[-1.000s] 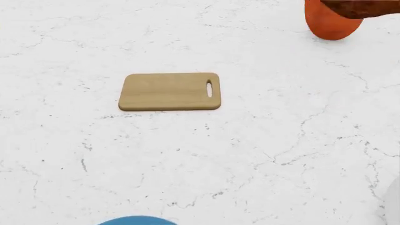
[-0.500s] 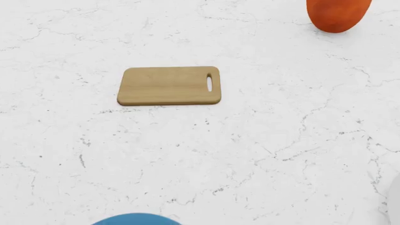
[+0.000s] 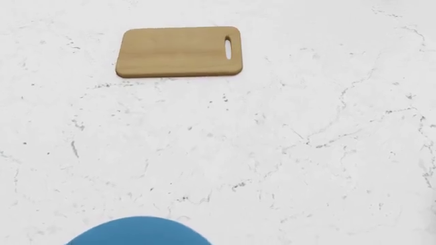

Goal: Place all breads on the cutting board.

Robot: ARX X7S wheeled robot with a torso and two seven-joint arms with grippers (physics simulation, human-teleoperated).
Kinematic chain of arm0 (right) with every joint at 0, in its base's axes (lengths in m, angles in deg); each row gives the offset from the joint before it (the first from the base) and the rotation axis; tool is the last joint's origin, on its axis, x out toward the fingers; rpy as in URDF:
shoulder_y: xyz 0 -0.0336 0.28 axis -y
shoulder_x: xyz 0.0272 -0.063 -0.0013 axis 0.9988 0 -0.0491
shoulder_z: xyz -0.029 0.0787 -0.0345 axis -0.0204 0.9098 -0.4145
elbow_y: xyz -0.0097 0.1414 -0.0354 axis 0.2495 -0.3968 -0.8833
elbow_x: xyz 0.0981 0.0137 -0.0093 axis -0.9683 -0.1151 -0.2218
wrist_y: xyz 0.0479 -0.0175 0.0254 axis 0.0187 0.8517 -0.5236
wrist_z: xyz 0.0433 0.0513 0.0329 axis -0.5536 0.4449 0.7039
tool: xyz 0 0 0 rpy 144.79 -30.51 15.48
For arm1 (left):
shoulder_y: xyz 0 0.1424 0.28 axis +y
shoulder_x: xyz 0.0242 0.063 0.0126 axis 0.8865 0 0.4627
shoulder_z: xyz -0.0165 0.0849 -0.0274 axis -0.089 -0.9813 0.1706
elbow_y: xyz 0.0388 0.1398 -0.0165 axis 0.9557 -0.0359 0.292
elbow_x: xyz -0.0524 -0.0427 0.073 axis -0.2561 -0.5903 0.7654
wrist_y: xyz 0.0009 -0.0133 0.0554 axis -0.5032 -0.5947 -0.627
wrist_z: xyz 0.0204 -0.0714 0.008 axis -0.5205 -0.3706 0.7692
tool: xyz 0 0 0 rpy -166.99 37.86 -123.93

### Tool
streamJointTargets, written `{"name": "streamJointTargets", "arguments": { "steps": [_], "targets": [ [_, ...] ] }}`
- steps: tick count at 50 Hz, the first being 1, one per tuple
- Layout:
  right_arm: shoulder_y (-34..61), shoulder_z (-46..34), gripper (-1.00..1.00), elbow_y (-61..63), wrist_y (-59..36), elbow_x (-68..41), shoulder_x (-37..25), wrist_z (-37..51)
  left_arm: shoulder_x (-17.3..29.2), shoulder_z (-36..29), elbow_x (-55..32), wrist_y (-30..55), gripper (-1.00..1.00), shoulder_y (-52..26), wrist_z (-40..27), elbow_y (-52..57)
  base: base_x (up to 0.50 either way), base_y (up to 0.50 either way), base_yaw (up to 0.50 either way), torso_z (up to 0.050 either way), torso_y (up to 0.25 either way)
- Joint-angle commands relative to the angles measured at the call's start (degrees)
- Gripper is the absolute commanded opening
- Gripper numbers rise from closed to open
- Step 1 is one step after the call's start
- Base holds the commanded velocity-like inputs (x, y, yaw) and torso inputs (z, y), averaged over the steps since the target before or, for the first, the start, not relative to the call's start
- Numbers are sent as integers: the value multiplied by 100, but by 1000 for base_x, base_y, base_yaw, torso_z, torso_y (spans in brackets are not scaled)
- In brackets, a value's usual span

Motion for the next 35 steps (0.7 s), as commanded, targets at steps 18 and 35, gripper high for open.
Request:
{"name": "streamJointTargets", "arguments": {
  "steps": [18,35],
  "targets": [
    [25,28,-100,47,-12,122,-25,-63,-81,216,212,137,-100,127,112,84,0,0,0,0,-200],
    [25,84,-100,12,-12,408,46,-242,-148,170,293,72,-100,0,177,-123,0,0,0,0,-200]
  ]
}}
